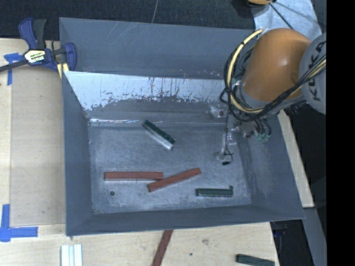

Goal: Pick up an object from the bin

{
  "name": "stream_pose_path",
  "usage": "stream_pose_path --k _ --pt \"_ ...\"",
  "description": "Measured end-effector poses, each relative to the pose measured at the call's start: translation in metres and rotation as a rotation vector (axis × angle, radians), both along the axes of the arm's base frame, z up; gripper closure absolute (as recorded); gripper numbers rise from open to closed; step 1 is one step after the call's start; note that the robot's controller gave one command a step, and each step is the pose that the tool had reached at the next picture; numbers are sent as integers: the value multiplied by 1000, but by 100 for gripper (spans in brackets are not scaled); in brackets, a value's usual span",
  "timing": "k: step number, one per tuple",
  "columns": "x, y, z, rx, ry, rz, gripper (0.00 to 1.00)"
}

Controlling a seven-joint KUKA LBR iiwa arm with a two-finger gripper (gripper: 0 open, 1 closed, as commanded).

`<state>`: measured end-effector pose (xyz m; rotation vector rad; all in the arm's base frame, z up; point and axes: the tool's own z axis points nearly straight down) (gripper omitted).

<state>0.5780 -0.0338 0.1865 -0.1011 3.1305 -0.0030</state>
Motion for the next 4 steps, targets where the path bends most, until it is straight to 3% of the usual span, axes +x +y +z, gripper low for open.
stream_pose_path --k 1,2,3,4 --pt "8 29 -56 2 4 -47 0" --pt "-26 69 -84 1 7 147 0" --pt "-87 5 -116 -1 8 246 100" --pt "-84 6 -115 -1 -3 246 0"
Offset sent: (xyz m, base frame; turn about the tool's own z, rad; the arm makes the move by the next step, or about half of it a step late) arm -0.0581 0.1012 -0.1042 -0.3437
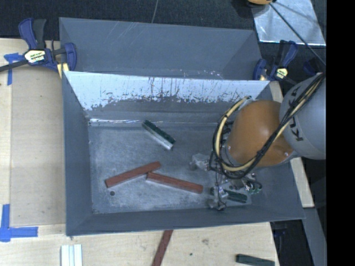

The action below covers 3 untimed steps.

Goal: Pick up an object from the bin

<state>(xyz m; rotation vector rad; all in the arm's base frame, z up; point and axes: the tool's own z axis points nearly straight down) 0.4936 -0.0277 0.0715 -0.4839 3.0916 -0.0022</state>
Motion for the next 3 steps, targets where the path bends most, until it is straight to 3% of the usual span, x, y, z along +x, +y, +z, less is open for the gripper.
stream_pose_path --k 1,2,3 --pt "-1 0 0 0 1 1 0" --pt "36 83 0 2 6 -62 100" --pt "36 83 0 2 6 -61 100"
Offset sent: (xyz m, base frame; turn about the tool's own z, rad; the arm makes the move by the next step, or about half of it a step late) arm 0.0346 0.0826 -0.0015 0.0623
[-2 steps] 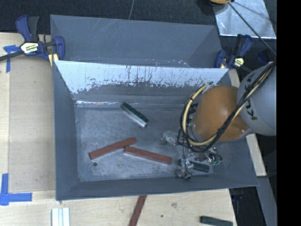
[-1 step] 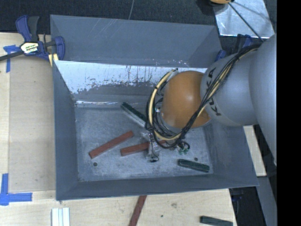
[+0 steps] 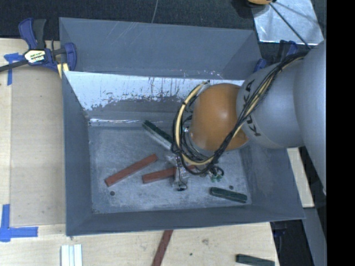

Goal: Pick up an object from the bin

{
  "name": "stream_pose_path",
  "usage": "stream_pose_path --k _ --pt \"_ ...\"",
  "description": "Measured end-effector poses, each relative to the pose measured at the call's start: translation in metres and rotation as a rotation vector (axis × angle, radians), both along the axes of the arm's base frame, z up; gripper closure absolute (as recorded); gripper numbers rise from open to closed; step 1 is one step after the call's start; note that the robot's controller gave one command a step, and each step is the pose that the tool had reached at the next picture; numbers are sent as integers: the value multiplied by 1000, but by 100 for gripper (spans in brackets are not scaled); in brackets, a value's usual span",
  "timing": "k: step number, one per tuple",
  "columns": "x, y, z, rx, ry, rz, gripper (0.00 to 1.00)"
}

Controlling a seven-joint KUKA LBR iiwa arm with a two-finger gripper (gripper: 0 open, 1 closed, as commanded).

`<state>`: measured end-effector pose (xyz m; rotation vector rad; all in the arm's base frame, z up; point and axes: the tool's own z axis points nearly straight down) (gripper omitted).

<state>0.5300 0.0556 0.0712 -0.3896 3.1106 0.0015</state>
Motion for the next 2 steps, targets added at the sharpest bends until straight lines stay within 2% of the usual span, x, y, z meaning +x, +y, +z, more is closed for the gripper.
stream_pose_path --k 1,2 --pt "-4 -7 0 0 1 37 100" --pt "34 -7 163 -3 0 248 100"
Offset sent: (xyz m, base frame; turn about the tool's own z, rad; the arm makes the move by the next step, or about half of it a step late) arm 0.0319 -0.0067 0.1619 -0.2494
